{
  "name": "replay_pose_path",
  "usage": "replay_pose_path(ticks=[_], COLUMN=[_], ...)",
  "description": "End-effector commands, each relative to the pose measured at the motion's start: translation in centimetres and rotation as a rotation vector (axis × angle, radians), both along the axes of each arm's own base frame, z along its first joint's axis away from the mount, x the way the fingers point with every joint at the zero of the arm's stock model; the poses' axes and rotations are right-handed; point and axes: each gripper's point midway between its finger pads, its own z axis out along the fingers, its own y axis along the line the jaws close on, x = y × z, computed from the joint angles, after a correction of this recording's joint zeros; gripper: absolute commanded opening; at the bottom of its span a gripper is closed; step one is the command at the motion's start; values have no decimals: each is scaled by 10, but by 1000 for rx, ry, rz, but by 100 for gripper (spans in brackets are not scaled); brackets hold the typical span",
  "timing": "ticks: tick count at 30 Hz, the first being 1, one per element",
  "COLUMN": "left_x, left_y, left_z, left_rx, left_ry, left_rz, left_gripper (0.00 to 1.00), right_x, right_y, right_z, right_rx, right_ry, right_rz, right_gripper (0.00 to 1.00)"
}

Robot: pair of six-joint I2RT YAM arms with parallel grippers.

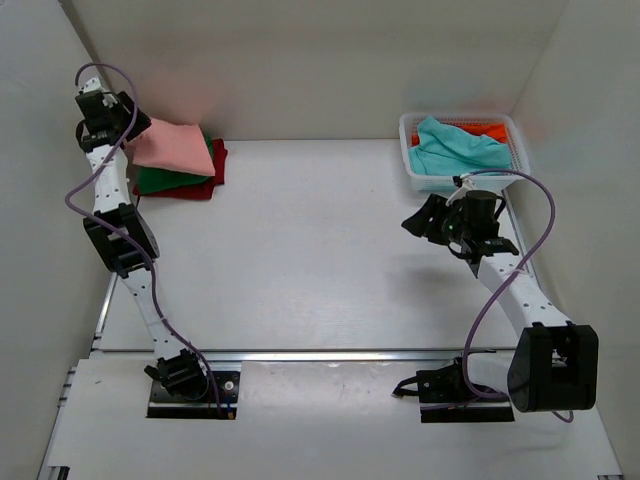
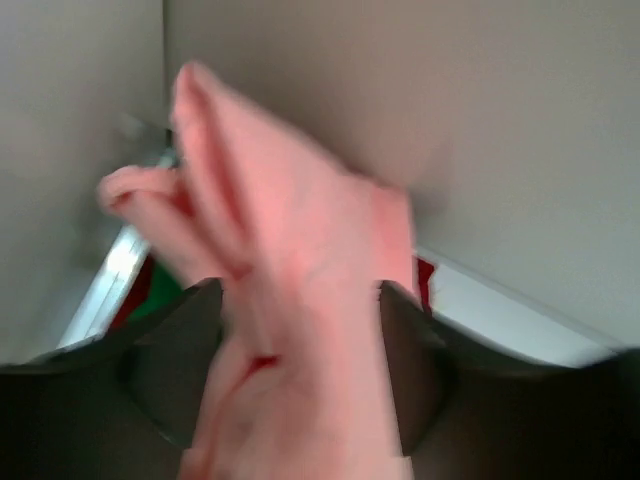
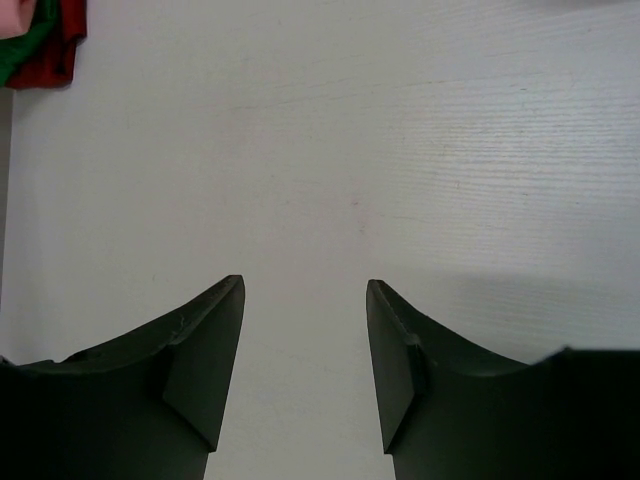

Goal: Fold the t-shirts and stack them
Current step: Put the neatly folded tshirt into the corner of the board with the left arm

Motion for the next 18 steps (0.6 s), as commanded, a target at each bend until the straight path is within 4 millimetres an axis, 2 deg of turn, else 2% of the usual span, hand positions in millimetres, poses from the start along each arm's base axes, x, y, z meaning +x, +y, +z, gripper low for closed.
replay_pose_path(ticks=[1,3,6,7,8,9,10,11,12,13,14,15,16,17,18], left_x=[16,15,5,-1,-9,-18,-22,-32,-40,-43,-50,-61,-70,-81,-95], left_y=[-4,-5,-16,-22,-23,-25,-34,-41,-51,-65,-78,-86,-100,-118,-129], left_z=[36,39,48,56,75,85,80,97,95,77,81,63,38,36,26], left_rx=[25,58,110,130,144,136,120,107,78,51,33,15,-6,-17,-38], left_ry=[-131,-112,-78,-70,-89,-97,-78,-96,-85,-43,-45,5,76,108,148], left_rz=[-8,40,87,107,138,148,141,133,127,95,65,58,40,15,9], left_gripper=[83,99,99,99,98,99,99,99,98,98,93,91,90,89,83], right_x=[9,9,5,4,3,1,0,1,-2,-2,-2,0,0,2,2], right_y=[7,10,15,16,18,20,20,16,16,13,12,8,6,4,1], right_z=[24,26,29,33,33,31,34,37,31,34,36,34,40,43,45], right_rx=[8,-1,4,4,12,4,-5,-14,-18,-16,-20,-29,-24,-14,-9], right_ry=[-88,-89,-84,-86,-79,-70,-76,-79,-55,-51,-51,-40,-50,-46,-49], right_rz=[32,41,61,62,68,73,80,68,68,55,56,41,34,15,13], right_gripper=[49,49,49,50,50,50,50,50,50,51,51,52,57,60,62])
